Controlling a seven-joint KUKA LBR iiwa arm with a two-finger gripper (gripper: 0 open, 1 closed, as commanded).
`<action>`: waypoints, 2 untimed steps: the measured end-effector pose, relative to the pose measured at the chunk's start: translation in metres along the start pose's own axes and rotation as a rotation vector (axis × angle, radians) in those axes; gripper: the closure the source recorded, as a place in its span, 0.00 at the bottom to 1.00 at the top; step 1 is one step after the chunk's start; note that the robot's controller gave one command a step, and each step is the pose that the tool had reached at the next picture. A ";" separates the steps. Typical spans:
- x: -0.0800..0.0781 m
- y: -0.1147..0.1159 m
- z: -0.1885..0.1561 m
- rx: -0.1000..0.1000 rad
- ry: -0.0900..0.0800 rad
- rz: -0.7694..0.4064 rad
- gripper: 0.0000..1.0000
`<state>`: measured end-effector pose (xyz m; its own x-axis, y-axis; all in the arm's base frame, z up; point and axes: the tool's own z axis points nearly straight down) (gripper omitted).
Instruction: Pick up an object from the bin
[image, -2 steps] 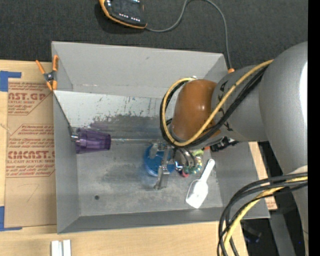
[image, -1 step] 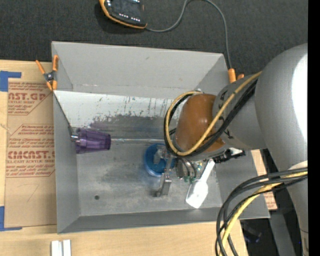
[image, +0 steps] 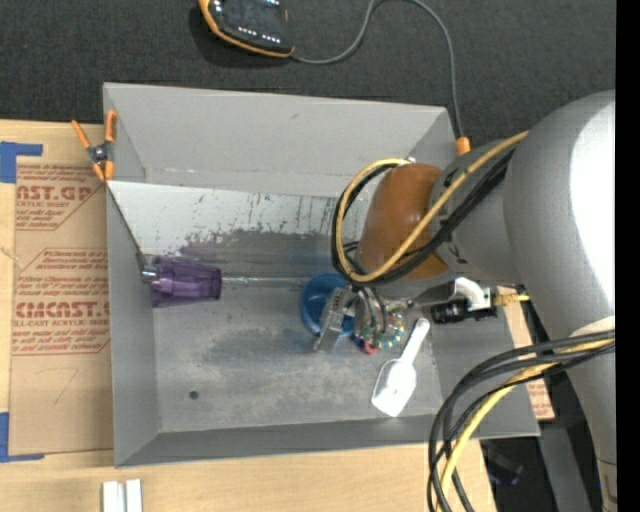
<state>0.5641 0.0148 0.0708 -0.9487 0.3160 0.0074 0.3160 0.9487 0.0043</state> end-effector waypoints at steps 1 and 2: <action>0.000 0.000 0.000 0.000 0.000 0.000 1.00; 0.001 0.000 -0.004 0.001 0.002 0.000 1.00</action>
Offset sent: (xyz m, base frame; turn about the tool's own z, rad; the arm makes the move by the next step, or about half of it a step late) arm 0.0001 0.0001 0.0331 0.0001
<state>0.5631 0.0149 0.0747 -0.9487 0.3160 0.0094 0.3161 0.9487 0.0034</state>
